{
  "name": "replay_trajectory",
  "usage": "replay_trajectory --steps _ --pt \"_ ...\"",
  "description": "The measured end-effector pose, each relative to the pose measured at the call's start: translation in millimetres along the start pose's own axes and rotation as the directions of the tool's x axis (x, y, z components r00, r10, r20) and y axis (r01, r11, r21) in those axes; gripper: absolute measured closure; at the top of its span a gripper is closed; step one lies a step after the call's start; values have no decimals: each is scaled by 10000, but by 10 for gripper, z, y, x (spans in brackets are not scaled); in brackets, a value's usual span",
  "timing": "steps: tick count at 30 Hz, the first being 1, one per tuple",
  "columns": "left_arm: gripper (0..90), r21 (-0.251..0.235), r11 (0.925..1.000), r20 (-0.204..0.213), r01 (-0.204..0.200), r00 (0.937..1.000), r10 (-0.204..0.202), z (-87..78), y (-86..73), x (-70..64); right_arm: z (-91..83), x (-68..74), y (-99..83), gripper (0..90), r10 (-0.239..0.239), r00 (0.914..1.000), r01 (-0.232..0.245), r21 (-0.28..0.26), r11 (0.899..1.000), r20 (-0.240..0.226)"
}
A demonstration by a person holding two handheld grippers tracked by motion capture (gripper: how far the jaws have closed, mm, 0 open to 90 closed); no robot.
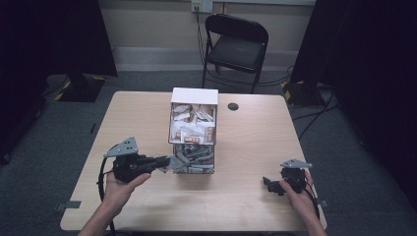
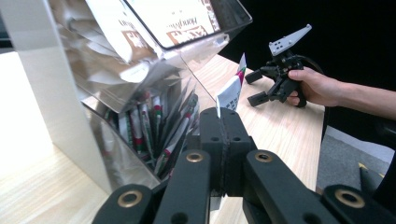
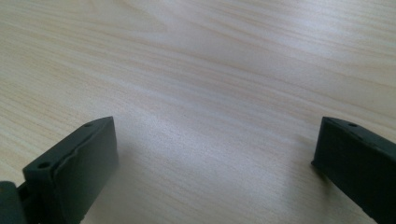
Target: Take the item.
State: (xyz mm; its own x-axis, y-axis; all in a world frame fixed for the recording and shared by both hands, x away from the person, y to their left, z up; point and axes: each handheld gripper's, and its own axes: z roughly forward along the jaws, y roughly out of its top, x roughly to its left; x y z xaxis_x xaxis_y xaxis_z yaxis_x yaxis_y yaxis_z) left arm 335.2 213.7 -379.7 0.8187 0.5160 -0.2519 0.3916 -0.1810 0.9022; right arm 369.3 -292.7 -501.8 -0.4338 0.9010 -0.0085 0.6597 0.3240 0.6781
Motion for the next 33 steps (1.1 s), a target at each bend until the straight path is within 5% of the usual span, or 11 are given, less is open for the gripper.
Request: replay_trajectory --steps 16,33 --pt "900 -59 9997 -989 240 9948 -245 -222 -20 154 0 0 0 0 -2 10000 2 0 10000 2" --pt "900 152 9962 -1902 855 9784 -811 -353 -160 475 0 0 0 0 0 10000 0 0 10000 2"
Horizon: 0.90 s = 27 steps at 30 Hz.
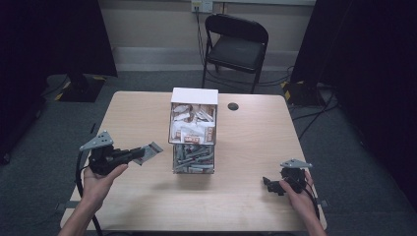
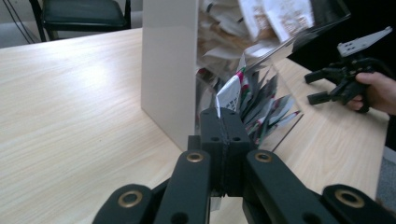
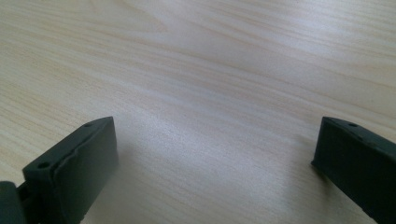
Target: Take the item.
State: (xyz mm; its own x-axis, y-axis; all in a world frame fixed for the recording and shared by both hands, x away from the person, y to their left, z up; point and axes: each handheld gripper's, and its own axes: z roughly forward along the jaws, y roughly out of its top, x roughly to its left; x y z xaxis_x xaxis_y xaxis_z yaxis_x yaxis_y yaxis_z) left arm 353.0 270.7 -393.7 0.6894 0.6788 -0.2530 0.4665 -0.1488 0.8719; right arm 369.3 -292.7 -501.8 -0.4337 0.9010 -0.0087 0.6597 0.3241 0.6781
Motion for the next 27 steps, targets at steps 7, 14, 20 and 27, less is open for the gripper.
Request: replay_trajectory --steps 7,14,20,27 --pt "900 751 9971 -43 101 9999 -98 229 -80 71 0 0 0 0 1 10000 -1 1 10000 -1" --pt "900 1253 9915 -435 339 9986 -287 415 -155 233 0 0 0 0 -5 10000 5 -1 10000 -2" --pt "900 1823 9820 -515 496 9978 -409 631 -241 333 0 1 0 0 7 10000 -7 3 10000 0" --pt "898 2384 9695 -603 564 9972 -432 772 -337 388 0 0 0 0 -3 10000 3 -2 10000 -2"
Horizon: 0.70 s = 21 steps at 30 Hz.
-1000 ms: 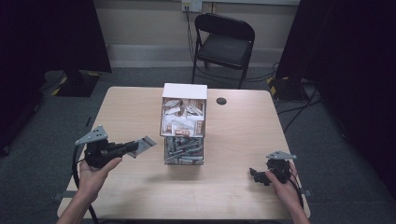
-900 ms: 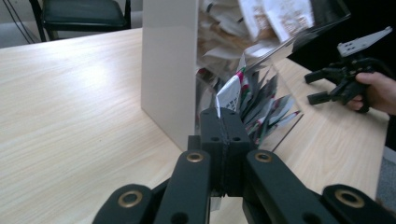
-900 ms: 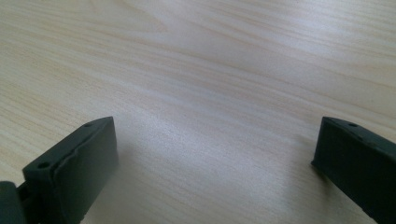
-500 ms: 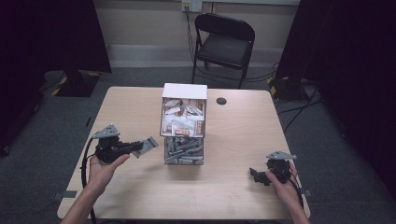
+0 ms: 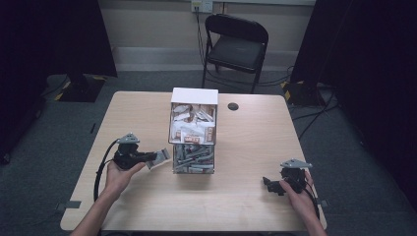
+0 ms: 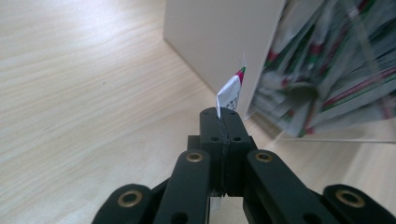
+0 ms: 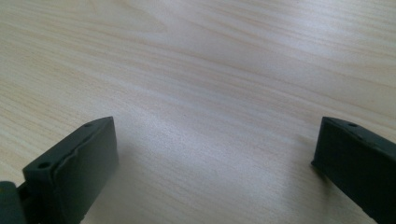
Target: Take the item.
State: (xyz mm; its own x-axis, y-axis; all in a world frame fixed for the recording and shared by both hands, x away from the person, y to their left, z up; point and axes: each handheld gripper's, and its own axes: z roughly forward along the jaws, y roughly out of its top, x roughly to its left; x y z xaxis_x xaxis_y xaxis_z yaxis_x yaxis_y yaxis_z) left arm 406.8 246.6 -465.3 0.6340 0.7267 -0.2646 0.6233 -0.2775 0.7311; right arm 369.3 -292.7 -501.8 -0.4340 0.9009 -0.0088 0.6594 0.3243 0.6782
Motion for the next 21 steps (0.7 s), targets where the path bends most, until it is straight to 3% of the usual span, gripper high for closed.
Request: replay_trajectory --steps 6,11,13,21 --pt "897 -178 9993 5 331 9995 -331 34 -2 72 0 0 0 0 3 10000 -3 3 10000 1" --pt "894 -213 9997 -343 117 9993 -125 78 -10 101 0 0 0 0 2 10000 -2 2 10000 0" --pt "894 -315 9989 -262 357 9990 -365 92 -16 144 -1 1 0 0 12 10000 -12 8 10000 -1" --pt "860 -85 9991 -824 407 9957 -413 177 -50 231 0 0 0 0 1 10000 -1 1 10000 0"
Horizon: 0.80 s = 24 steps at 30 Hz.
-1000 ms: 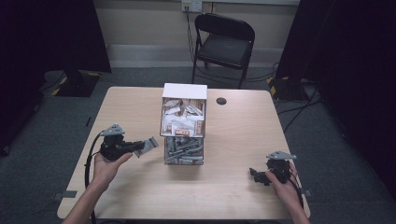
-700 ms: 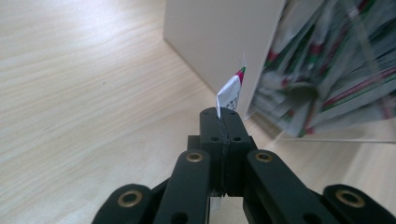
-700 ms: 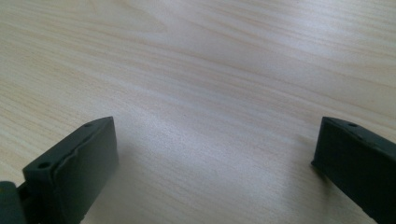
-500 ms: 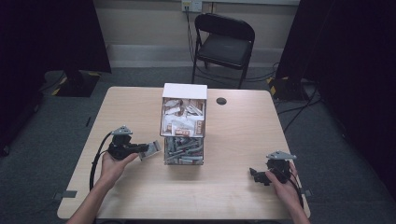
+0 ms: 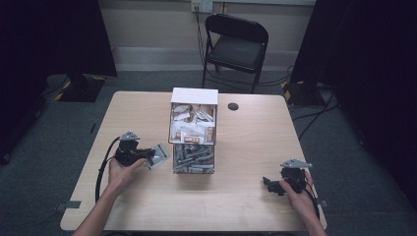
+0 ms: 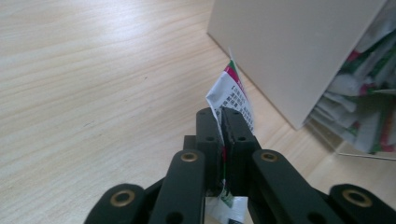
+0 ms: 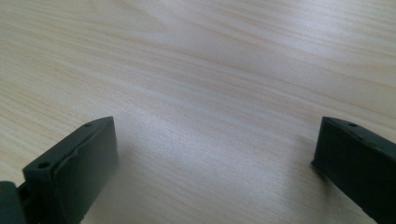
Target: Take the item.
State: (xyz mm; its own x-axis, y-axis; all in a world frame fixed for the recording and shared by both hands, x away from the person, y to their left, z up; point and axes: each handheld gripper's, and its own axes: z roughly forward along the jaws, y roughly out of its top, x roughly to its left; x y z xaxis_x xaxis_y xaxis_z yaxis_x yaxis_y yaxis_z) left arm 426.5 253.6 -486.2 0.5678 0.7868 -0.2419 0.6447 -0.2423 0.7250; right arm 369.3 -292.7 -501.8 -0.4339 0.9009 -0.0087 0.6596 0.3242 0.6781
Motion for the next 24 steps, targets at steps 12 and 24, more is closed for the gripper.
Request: replay_trajectory --steps 12,24 --pt "808 -275 9976 -95 628 9980 -631 37 -19 86 0 0 0 0 1 10000 -1 1 10000 -1" --pt "646 -510 9950 -385 864 9953 -884 16 -24 132 0 0 0 0 -2 10000 2 -1 10000 0"
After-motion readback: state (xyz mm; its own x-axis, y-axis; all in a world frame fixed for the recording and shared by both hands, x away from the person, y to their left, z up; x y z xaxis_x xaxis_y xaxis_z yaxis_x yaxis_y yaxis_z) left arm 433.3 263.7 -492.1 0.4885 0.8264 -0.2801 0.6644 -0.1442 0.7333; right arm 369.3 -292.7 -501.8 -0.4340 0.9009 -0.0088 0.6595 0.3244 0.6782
